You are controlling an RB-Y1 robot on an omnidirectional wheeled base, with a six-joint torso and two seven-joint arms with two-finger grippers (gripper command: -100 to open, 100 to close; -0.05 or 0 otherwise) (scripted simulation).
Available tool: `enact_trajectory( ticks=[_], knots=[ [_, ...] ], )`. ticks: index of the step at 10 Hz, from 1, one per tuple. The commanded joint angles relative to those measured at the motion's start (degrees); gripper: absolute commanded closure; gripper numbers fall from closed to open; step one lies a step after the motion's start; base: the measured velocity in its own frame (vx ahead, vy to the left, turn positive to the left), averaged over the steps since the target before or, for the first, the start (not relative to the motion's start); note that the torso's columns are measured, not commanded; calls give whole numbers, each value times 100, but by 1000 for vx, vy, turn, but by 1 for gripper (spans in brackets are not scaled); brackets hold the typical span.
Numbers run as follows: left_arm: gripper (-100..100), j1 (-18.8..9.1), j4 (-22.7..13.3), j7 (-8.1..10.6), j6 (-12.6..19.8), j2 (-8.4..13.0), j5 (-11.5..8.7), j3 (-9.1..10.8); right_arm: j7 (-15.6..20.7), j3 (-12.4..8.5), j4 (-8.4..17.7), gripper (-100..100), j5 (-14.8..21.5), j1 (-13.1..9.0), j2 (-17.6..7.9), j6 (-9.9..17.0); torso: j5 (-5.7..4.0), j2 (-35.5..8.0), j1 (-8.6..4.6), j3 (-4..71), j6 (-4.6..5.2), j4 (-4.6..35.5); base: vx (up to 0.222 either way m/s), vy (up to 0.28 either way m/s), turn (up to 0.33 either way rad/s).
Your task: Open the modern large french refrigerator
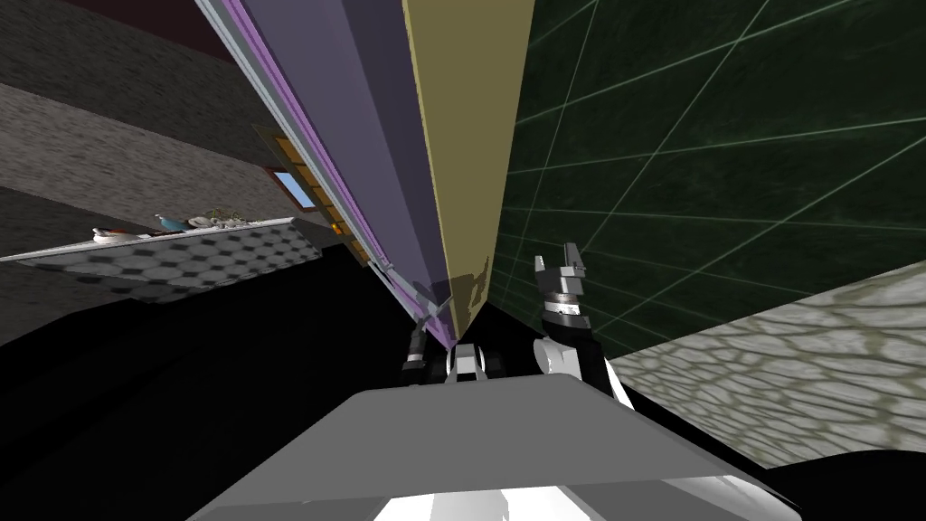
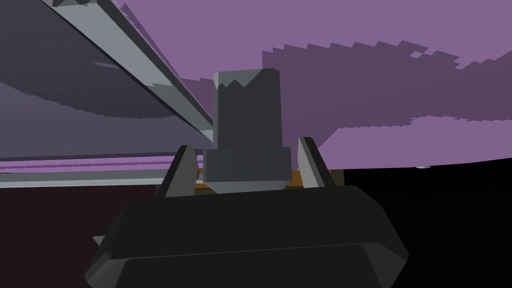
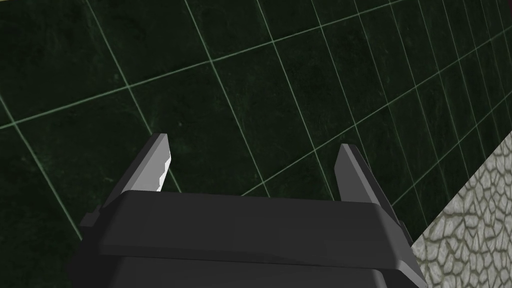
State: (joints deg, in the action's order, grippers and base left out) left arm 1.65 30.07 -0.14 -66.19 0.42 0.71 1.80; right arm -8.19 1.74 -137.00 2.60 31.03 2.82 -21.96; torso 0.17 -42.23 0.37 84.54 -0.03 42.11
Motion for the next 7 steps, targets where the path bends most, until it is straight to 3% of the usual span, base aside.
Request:
enact_trajectory(
  ticks=[1,5,7],
  knots=[
    [100,-85,33,61,290,61,11,-19,0,0,0,0,0,-1,0,0,0,-15,6,-8,-7,2,-143,83,17],
    [100,-106,137,122,441,120,30,-49,0,0,0,0,0,1,0,0,-10,52,-50,33,10,-6,-108,79,15],
    [100,-111,135,175,511,162,41,-69,0,0,0,0,0,-1,0,0,-3,4,4,4,-7,-1,-165,123,12]
  ],
)
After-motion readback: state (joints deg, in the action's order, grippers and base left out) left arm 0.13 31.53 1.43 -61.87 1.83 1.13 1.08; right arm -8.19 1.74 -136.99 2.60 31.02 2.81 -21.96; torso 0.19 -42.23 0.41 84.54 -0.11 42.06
